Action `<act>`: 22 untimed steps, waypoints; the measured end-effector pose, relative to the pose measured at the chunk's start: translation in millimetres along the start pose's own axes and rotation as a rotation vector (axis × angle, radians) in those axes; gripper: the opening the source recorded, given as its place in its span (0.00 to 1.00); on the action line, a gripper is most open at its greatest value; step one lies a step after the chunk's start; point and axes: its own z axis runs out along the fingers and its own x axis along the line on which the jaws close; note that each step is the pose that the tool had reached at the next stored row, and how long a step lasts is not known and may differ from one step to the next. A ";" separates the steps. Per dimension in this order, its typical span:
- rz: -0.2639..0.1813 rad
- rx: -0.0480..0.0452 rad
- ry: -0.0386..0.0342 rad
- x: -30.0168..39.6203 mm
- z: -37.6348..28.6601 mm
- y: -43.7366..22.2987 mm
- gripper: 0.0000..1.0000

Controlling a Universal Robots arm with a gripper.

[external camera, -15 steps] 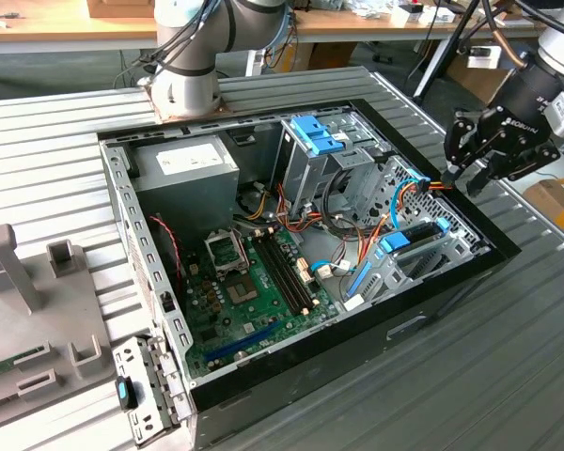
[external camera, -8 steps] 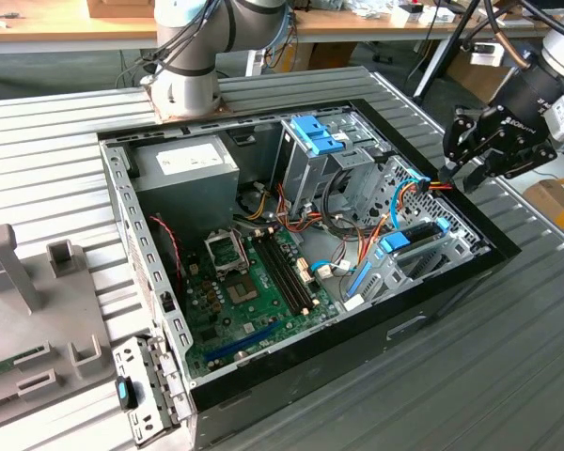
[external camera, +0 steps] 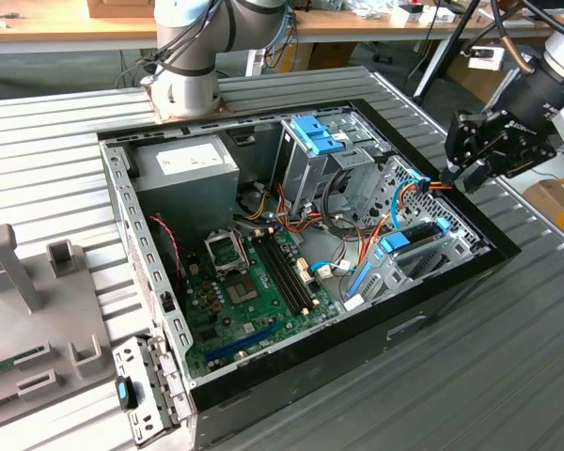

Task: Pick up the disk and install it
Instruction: 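Insert the first disk wire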

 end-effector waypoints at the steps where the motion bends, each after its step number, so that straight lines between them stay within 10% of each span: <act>1: 0.000 0.0000 0.0001 0.4 0.4 0.3 0.44; 22: -0.029 0.0025 0.0050 -0.3 3.2 9.8 0.44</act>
